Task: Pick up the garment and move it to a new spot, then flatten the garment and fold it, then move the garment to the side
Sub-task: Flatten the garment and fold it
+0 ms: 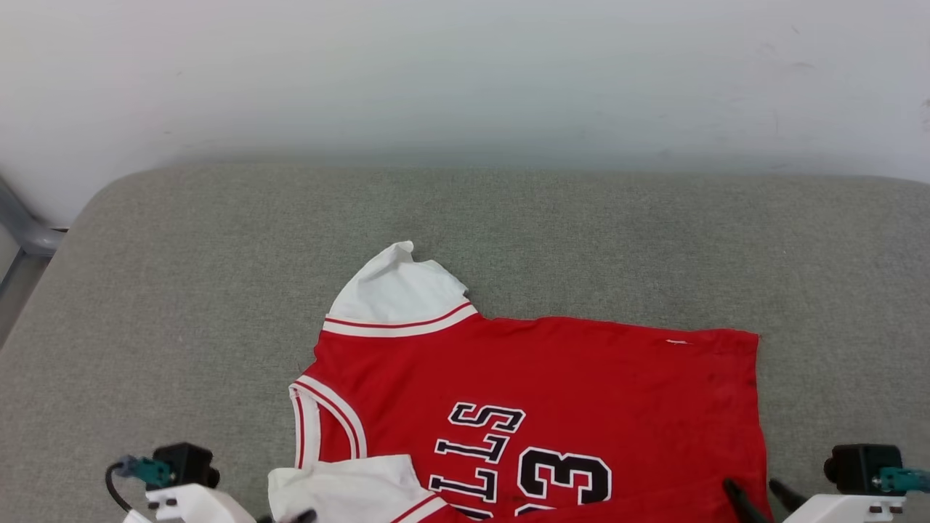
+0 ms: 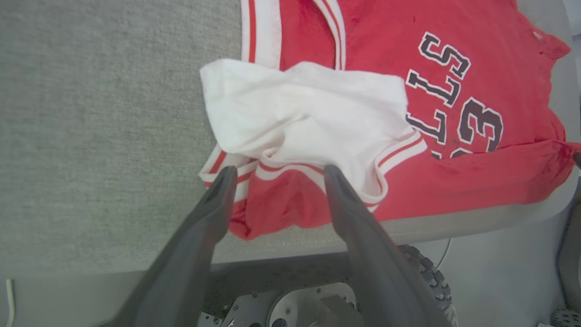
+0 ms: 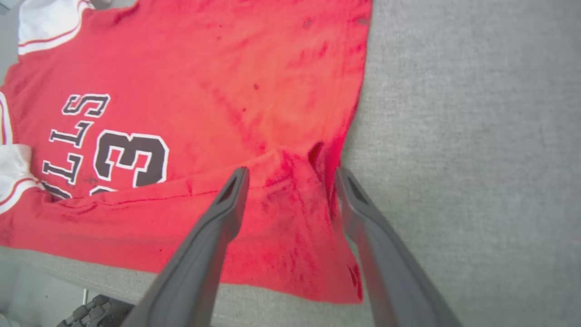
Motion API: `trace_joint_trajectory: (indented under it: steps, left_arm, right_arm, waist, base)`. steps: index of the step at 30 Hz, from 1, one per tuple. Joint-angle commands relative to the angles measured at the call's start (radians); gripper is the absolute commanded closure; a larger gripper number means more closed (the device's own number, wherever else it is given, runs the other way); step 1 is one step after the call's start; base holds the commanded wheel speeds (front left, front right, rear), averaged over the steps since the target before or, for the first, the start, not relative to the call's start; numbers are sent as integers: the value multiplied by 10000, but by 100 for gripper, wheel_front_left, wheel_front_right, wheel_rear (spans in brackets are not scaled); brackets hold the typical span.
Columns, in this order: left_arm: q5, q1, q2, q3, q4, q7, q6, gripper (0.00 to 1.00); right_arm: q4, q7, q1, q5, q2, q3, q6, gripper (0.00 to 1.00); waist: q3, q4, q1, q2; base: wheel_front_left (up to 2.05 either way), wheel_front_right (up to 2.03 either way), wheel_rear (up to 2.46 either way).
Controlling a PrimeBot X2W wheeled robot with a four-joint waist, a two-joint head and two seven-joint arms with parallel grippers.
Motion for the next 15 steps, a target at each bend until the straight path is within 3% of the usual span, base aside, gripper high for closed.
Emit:
trace_joint_trajectory:
  steps: [1,8,12,15]
  left_arm:
    - [131,-173,25,53,21,-124,-64,0]
    - [1134,-883,-119,199,-3,-1419,-253,0]
    - [1639,-1337,-573,599,51,-2754,-21,0]
    - [2017,-1671,-829,757,88,-3688,-126,0]
  right_arm:
    - [-29,-238,-117,-64,-45,43,-8,0]
    - [-169,-2730,-691,-663,22,-124,-8,0]
    - [-396,-3505,-1108,-1098,193,-259,-6,0]
    - [-640,-3860,-1462,-1360,312,-326,-8,0]
  waist:
    - [-7,-17,0,0]
    - [0,-146,0,0]
    - [199,-228,0,0]
    - [489,-317,0,0]
  base:
    - [0,0,0]
    - [0,0,0]
    - [0,0,0]
    - [0,0,0]
